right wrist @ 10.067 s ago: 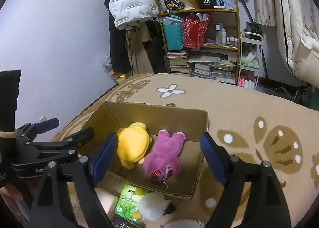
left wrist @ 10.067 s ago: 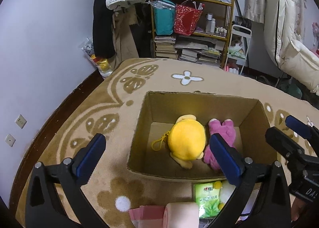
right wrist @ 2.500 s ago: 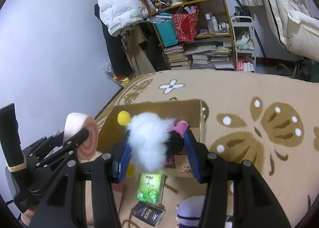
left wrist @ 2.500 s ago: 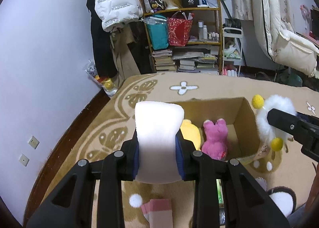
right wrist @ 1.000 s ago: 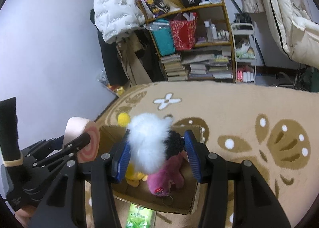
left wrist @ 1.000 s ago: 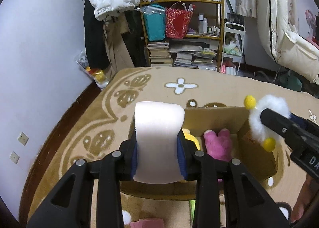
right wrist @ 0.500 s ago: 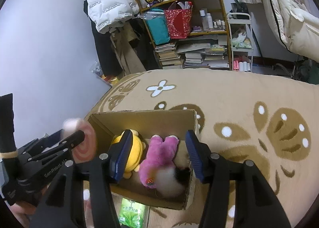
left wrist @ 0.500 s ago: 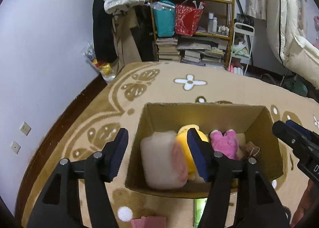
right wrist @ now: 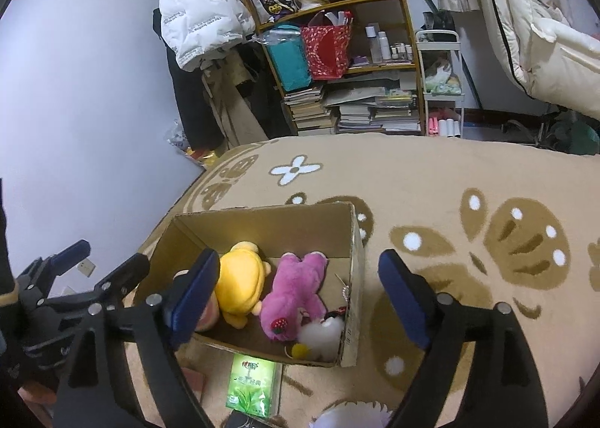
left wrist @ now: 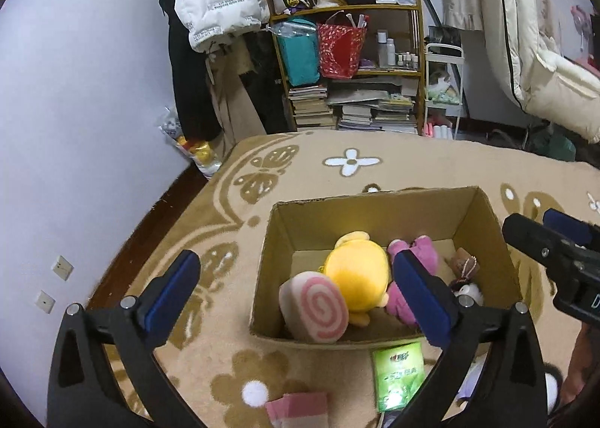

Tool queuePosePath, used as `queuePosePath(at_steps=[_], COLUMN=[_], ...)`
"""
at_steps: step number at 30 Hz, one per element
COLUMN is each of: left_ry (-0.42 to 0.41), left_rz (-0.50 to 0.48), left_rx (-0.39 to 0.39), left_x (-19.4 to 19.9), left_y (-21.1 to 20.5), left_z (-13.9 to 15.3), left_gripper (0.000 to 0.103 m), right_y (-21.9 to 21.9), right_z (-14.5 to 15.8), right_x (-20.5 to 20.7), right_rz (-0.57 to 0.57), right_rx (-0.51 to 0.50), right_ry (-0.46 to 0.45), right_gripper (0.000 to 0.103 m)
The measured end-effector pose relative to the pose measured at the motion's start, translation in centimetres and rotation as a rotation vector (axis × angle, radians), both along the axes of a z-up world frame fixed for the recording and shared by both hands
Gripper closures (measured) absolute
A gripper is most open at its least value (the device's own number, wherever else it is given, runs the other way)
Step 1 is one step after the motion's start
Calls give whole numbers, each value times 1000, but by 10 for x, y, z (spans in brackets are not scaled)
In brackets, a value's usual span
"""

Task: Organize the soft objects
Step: 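Move left tool toward pink-capped tube while right tool moves toward black Face tissue pack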

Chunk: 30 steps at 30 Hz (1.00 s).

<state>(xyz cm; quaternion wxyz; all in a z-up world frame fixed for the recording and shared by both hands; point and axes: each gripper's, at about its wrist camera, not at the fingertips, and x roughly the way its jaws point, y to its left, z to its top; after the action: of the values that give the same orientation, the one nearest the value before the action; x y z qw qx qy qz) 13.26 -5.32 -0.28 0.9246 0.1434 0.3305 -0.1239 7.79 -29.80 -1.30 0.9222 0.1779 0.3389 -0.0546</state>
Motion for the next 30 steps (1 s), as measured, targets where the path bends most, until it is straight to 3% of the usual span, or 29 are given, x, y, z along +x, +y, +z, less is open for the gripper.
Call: queuePosePath(at_steps=[6, 16, 23, 30], left_ry=[14, 35, 36, 95], left_rz=[17, 30, 33, 41], left_rx=[-19, -30, 38, 20], left_x=[-10, -30, -41, -56], left_y=[13, 32, 38, 50], left_z=[2, 10, 7, -4], left_gripper=[1, 1, 1, 1], right_y=[4, 6, 16, 26], right_z=[2, 7, 13, 9], right_x=[-11, -32, -48, -58], right_rz=[-1, -7, 5, 27], right_rx=[9, 53, 32, 31], right_ry=[5, 1, 1, 23], right_gripper=[0, 0, 0, 0])
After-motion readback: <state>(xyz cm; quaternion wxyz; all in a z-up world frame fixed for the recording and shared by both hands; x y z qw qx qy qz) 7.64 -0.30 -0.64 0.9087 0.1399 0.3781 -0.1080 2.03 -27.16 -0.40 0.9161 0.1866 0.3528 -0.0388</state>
